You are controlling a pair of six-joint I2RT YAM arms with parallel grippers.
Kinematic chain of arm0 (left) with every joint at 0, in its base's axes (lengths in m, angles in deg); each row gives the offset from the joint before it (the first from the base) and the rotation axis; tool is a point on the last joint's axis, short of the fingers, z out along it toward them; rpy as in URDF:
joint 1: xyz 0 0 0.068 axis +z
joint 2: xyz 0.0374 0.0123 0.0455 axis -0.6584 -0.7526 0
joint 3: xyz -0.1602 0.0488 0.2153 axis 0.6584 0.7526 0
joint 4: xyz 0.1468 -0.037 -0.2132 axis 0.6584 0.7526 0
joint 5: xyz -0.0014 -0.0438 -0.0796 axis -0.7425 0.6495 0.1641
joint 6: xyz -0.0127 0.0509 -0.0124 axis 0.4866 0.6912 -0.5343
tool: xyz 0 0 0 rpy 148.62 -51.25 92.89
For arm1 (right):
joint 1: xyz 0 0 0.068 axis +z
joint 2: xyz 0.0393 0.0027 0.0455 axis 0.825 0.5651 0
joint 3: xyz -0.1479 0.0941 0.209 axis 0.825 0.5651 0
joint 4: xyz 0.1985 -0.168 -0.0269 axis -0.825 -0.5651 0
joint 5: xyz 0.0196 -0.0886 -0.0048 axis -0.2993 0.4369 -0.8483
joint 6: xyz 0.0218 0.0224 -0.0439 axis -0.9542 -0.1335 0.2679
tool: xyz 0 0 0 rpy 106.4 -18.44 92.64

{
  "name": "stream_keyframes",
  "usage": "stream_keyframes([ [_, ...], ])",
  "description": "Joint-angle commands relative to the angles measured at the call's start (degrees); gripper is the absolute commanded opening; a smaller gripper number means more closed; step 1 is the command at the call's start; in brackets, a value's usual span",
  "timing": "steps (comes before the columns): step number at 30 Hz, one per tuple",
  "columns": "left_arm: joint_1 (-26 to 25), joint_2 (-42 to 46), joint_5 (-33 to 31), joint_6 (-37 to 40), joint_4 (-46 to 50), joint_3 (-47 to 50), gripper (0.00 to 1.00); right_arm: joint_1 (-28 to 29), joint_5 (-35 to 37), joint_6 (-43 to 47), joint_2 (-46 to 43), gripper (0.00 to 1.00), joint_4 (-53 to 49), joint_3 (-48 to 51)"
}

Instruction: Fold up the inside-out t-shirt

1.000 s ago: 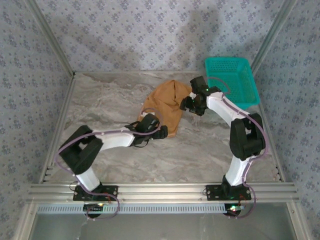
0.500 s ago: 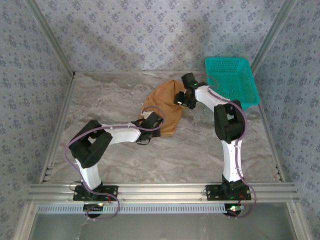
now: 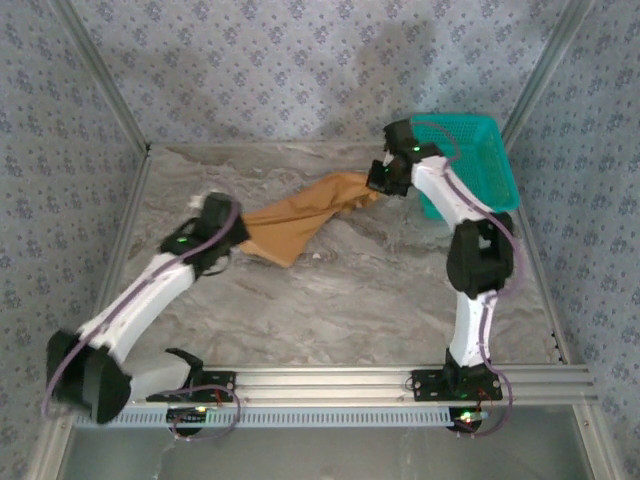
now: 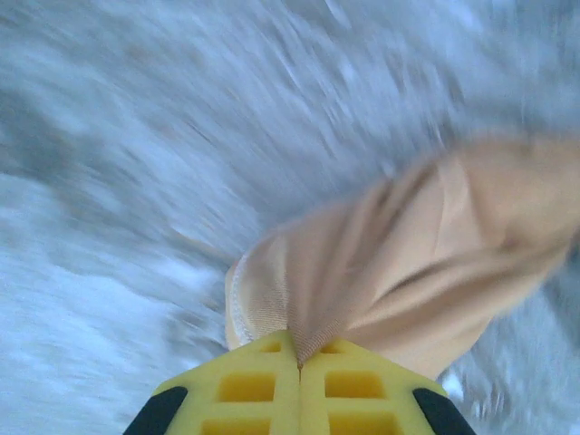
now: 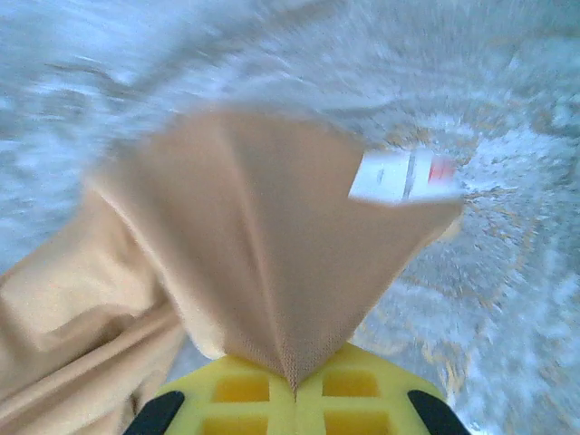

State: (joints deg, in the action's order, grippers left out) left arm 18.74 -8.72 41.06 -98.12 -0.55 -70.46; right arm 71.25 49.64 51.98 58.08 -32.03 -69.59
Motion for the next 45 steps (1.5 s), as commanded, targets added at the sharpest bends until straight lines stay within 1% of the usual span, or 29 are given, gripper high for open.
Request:
stream_keyframes([
  [1, 8.15, 11.02, 1.47, 4.2, 8.47, -2.83, 0.0, -3.82, -7.47, 3.41, -10.63, 0.0, -6.13, 2.56],
  [3, 12.94, 15.7, 2.32, 4.82, 9.7, -4.87, 0.0, -5.06, -11.23, 3.26, -14.89, 0.0, -7.02, 4.3],
  [5, 15.46, 17.83, 3.84, 5.46, 10.98, -7.23, 0.0, -4.97, -11.36, 2.08, -18.7, 0.0, -6.14, 5.88],
  [9, 16.2, 17.4, 6.43, 7.46, 13.03, -11.83, 0.0, -3.85, -12.49, 0.23, -25.2, 0.0, -4.24, 8.37],
  [12, 16.28, 14.85, 6.06, 8.8, 11.83, -12.76, 0.0, -3.81, -13.18, -1.19, -25.71, 0.0, -2.63, 8.81],
  [13, 16.27, 13.52, 6.16, 9.22, 11.81, -12.86, 0.0, -3.87, -13.07, -1.51, -25.03, 0.0, -2.31, 8.77],
  [14, 16.41, 11.61, 6.58, 9.59, 9.87, -12.82, 0.0, -3.88, -12.96, -1.93, -23.95, 0.0, -1.93, 8.57],
  [16, 16.58, 6.77, 8.38, 9.82, 8.13, -12.65, 0.0, -3.8, -12.73, -2.84, -20.74, 0.0, -0.64, 8.16],
  [19, 16.77, -4.05, 12.92, 10.81, 5.34, -13.69, 0.0, -3.62, -12.61, -5.24, -12.89, 0.0, 2.34, 6.25],
  [20, 16.84, -7.92, 13.42, 11.45, 5.33, -14.99, 0.0, -3.62, -12.59, -6.31, -9.94, 0.0, 3.22, 5.01],
  [22, 17.59, -16.98, 11.53, 11.34, 7.9, -19.88, 0.0, -3.62, -11.56, -7.7, -2.26, 0.01, 2.87, -0.73],
  [23, 18.16, -20.52, 11.67, 11.05, 9.07, -21.97, 0.05, -3.62, -10.51, -7.9, 1.56, 0.03, 0.96, -4.36],
  [24, 18.61, -23.82, 12.12, 10.64, 10.05, -24.29, 0.26, -3.53, -9.28, -6.65, 5.19, 0.12, -1.41, -8.81],
  [25, 18.69, -26.26, 12.58, 10.47, 10.47, -25.58, 0.45, -3.38, -7.5, -4.86, 7.99, 0.29, -4.42, -12.61],
  [26, 18.63, -27.4, 12.71, 10.09, 10.61, -26.07, 0.6, -3.19, -6.27, -4.39, 9.56, 0.42, -5.96, -14.69],
  [27, 18.54, -27.77, 13.36, 9.84, 10.43, -25.7, 0.68, -2.89, -5.75, -4.0, 10.5, 0.55, -6.74, -15.57],
  [28, 18.42, -27.2, 13.91, 9.95, 9.83, -24.43, 0.72, -2.55, -5.43, -3.59, 10.45, 0.63, -7.24, -15.07],
  [29, 18.04, -26.25, 13.6, 10.07, 9.54, -22.95, 0.73, -2.24, -5.34, -3.02, 9.77, 0.68, -7.26, -13.77],
  [31, 17.0, -23.09, 12.65, 9.78, 9.72, -17.82, 0.73, -1.05, -4.09, -2.24, 6.45, 0.69, -6.01, -7.8],
  [33, 15.54, -19.14, 13.09, 8.51, 10.05, -11.67, 0.7, 0.69, -3.22, -1.8, 2.28, 0.7, -3.61, -0.33],
  [35, 12.95, -14.62, 13.81, 6.87, 8.68, -4.31, 0.67, 3.03, -2.02, -1.24, -1.49, 0.69, -1.32, 7.22],
  [38, 8.88, -10.0, 15.79, 3.91, 5.6, 4.95, 0.65, 6.92, -0.5, -0.51, -4.7, 0.67, 0.44, 16.28],
  [40, 6.42, -9.18, 16.88, 2.27, 3.93, 8.84, 0.65, 9.28, -0.29, -0.37, -5.47, 0.66, 0.89, 20.6],
  [42, 4.36, -9.81, 16.67, 1.37, 2.06, 10.77, 0.66, 11.16, -0.48, -0.48, -5.67, 0.66, 1.29, 23.62],
  [45, 3.11, -12.73, 16.73, 0.54, -1.16, 12.17, 0.67, 14.19, 0.0, -1.26, -5.63, 0.65, 2.96, 26.88],
])
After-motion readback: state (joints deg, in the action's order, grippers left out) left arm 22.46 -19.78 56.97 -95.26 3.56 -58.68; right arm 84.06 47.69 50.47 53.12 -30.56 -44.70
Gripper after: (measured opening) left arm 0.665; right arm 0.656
